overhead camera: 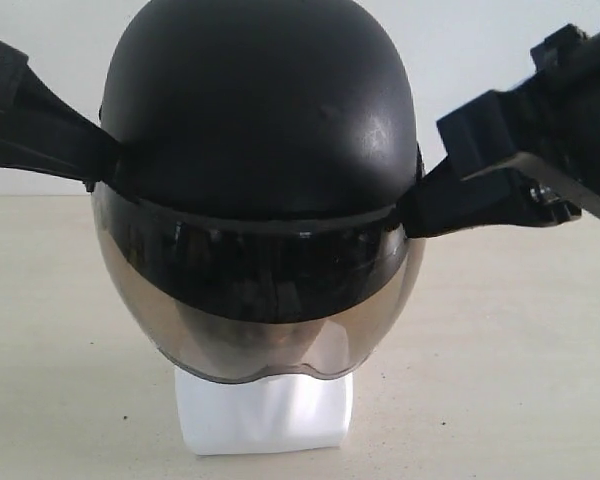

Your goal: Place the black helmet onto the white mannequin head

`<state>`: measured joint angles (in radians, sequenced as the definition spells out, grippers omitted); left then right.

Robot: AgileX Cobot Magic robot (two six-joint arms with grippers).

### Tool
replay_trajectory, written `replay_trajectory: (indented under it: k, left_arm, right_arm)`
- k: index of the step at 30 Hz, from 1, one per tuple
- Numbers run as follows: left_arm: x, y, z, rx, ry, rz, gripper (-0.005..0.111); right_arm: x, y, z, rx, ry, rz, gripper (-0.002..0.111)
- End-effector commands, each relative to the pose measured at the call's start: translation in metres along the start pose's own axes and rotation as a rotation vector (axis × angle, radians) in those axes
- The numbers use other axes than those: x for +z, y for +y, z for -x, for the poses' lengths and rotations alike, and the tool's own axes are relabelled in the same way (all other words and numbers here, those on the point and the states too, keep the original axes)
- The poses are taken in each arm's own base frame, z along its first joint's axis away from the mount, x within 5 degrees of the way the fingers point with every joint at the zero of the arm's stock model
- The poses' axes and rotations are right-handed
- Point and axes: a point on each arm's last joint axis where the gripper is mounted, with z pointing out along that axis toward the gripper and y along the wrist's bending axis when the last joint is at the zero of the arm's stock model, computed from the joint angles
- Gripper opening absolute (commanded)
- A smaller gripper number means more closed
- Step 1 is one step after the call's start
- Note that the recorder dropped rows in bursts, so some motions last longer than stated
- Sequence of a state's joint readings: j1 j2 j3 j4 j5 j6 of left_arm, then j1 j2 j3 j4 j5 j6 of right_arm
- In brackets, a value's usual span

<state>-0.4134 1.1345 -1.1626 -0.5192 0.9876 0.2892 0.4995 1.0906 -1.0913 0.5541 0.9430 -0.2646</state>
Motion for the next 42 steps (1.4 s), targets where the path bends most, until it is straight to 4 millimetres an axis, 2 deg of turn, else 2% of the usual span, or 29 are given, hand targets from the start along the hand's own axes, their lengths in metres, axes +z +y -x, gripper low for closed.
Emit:
replay_trajectory:
  k: [1, 8, 10, 17, 23, 28, 32, 37, 40, 42]
  left_arm:
    - [0.014, 0.006, -0.008, -0.014, 0.084, 0.007, 0.005]
    - [0.014, 0.006, -0.008, -0.014, 0.086, 0.006, 0.005]
    - [0.012, 0.006, -0.009, -0.01, 0.082, 0.008, 0.005]
    - [-0.02, -0.008, -0.01, 0.01, -0.043, 0.014, 0.005]
    - [-0.038, -0.011, -0.013, -0.016, -0.103, 0.06, 0.005]
    - [-0.047, -0.002, -0.011, -0.048, -0.172, 0.194, 0.005]
    - [-0.036, 0.006, 0.0, -0.088, -0.225, 0.222, 0.005]
    - [-0.009, 0.022, 0.027, -0.117, -0.187, 0.24, 0.005]
    - [0.003, 0.028, 0.033, -0.126, -0.159, 0.242, 0.005]
    - [0.011, 0.032, 0.033, -0.135, -0.125, 0.244, 0.005]
  right_arm:
    - [0.002, -0.002, -0.003, -0.017, 0.019, -0.008, 0.0]
    - [0.001, -0.002, -0.002, -0.018, -0.002, -0.012, 0.0]
    - [-0.005, 0.001, -0.001, -0.027, -0.03, -0.013, 0.0]
    - [-0.03, 0.007, 0.003, 0.028, -0.205, -0.055, 0.0]
    - [-0.035, -0.003, 0.007, 0.084, -0.266, -0.172, 0.0]
    - [-0.036, -0.006, 0.011, 0.128, -0.335, -0.188, 0.0]
    - [-0.026, -0.014, 0.021, 0.221, -0.434, -0.184, 0.0]
    - [0.015, -0.035, 0.031, 0.276, -0.374, -0.222, 0.0]
    - [0.03, -0.042, 0.032, 0.282, -0.342, -0.238, 0.0]
    - [0.03, -0.042, 0.033, 0.289, -0.348, -0.23, 0.0]
